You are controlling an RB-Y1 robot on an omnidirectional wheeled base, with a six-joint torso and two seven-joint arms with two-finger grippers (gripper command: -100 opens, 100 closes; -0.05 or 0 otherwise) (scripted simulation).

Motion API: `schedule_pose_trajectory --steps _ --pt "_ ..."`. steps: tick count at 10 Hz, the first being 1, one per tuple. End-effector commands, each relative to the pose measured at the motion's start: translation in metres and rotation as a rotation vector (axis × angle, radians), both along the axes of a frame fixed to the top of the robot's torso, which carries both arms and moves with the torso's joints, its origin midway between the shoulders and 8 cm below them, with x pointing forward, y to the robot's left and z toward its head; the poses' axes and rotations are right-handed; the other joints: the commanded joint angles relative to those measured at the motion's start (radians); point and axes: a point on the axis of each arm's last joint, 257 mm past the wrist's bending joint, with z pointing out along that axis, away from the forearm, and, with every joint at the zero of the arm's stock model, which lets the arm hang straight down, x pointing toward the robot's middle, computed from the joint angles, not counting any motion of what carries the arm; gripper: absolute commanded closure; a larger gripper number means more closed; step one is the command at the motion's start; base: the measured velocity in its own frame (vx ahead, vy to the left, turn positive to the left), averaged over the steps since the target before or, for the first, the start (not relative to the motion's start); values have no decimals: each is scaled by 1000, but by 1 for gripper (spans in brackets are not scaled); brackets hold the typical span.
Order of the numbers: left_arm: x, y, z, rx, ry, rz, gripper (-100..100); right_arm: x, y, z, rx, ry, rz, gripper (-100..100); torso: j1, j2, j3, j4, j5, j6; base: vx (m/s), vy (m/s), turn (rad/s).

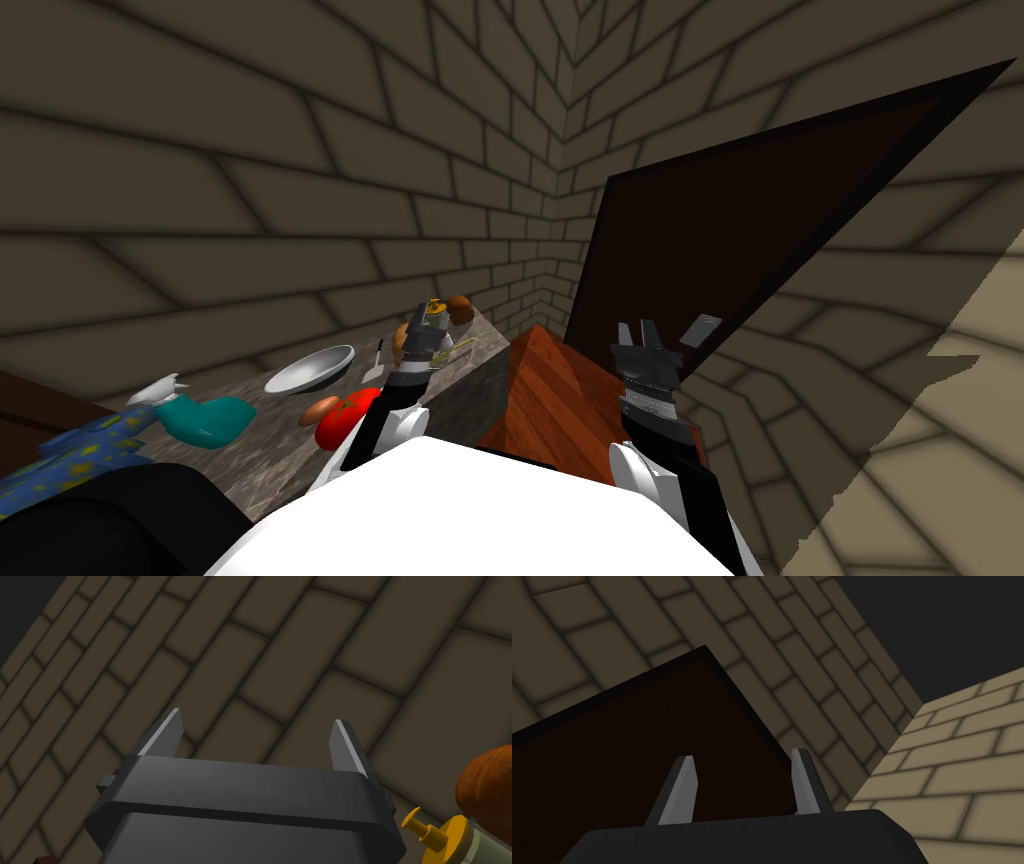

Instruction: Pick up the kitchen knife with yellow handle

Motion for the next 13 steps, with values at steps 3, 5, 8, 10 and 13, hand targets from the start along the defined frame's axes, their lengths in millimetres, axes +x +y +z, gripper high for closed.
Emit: schedule_pose_trajectory --steps 3,5,8,10,13 --pt "19 4 -27 -11 113 -55 -100 0 0 0 0 0 0 0 -1 0 0 0 0 0 36 -38 50" --pt "29 9 -43 -35 179 -80 -100 0 0 0 0 0 0 0 -1 -1 -1 0 0 0 42 -50 50" --pt "39 14 -63 -67 258 -101 -100 0 0 0 0 0 0 0 -1 -2 -1 0 0 0 45 -44 50" --pt "47 20 -82 -102 331 -122 -100 0 0 0 0 0 0 0 0 0 0 0 0 0 32 -38 47" --pt "55 27 -103 -138 411 -140 -100 0 0 0 0 0 0 0 -1 0 0 0 0 0 33 -40 46"
